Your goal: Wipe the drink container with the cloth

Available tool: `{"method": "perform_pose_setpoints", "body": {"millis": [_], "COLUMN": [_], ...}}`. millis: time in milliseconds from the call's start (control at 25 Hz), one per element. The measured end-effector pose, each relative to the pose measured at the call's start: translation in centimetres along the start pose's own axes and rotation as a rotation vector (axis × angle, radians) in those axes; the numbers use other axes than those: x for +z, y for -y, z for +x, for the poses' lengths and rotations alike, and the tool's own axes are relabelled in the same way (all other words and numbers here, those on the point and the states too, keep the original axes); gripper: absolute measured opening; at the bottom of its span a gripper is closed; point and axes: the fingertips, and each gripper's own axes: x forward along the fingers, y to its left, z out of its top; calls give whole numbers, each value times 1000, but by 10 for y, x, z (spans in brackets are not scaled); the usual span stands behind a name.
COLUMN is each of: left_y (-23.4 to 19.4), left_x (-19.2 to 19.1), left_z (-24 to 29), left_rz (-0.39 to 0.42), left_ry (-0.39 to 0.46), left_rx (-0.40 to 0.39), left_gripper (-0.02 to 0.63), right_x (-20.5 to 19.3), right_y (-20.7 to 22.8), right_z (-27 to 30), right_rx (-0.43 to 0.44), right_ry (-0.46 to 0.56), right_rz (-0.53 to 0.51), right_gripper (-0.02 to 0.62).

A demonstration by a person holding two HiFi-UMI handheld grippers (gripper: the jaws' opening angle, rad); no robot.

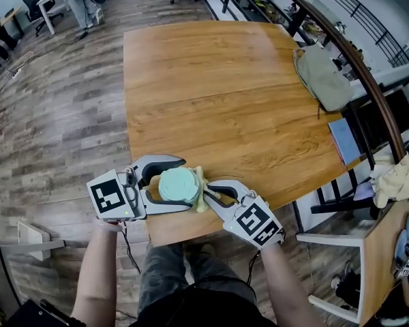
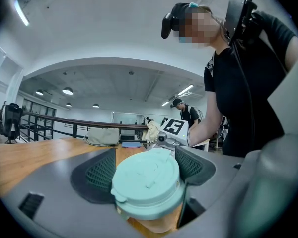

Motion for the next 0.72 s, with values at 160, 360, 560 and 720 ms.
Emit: {"method": "perform_pose_setpoints", "body": {"millis": [160, 360, 560, 720], "left_y": [2, 4, 6, 9], "left_x": [0, 1, 2, 2], "left_z": [-3, 1, 3, 5], "left_rz": [3, 2, 21, 17], "left_ry": [0, 3, 1, -5], "left_rx": [-11, -23, -34, -36], "left_gripper": [371, 371, 371, 371], "right_x": [-28, -66, -83, -94], "right_y": [-5, -11, -18, -23], "right_z": [10, 20, 29, 37], "right_rx": [5, -1, -35, -63], "right_ry": [-70, -174, -300, -396], "right_rz": [23, 39, -81, -228], "right_gripper": [43, 43, 43, 43]}}
